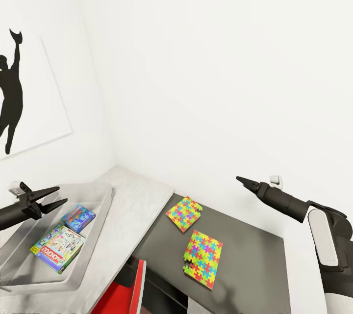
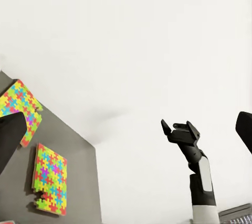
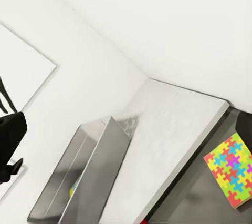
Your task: Put all the toys in the child's room - the three board games (two on the bed and one on the table), the two jigsaw puzzles on the table, and the tennis ball on the table - inside the toy box on the table in the child's room.
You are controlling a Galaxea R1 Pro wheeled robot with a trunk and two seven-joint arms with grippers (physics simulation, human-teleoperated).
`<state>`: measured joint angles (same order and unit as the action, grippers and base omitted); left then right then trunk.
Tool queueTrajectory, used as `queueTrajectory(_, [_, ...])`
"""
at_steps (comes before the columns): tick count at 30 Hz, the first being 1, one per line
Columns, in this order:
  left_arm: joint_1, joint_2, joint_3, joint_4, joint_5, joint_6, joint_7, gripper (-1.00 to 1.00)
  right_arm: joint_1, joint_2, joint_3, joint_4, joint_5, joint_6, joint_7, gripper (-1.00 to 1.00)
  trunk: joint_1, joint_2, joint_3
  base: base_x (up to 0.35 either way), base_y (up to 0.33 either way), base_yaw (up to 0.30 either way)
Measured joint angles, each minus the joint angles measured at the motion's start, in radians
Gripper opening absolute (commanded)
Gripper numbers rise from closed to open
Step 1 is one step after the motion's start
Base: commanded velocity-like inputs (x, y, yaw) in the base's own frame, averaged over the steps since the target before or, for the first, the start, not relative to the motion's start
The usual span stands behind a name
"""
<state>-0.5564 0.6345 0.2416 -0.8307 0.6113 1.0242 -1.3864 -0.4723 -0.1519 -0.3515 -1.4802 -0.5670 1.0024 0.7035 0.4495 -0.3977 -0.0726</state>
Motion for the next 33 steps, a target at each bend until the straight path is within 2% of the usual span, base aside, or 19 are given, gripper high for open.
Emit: queueTrajectory(33, [0.005,0.0,0.0,-0.012,-0.001,-0.015,-0.015,1.0,0.0,0.001,0.001,-0.001,-0.001,0.002,0.002,1.0,0.0,0.0,0.0,-0.056,-0.01,0.0])
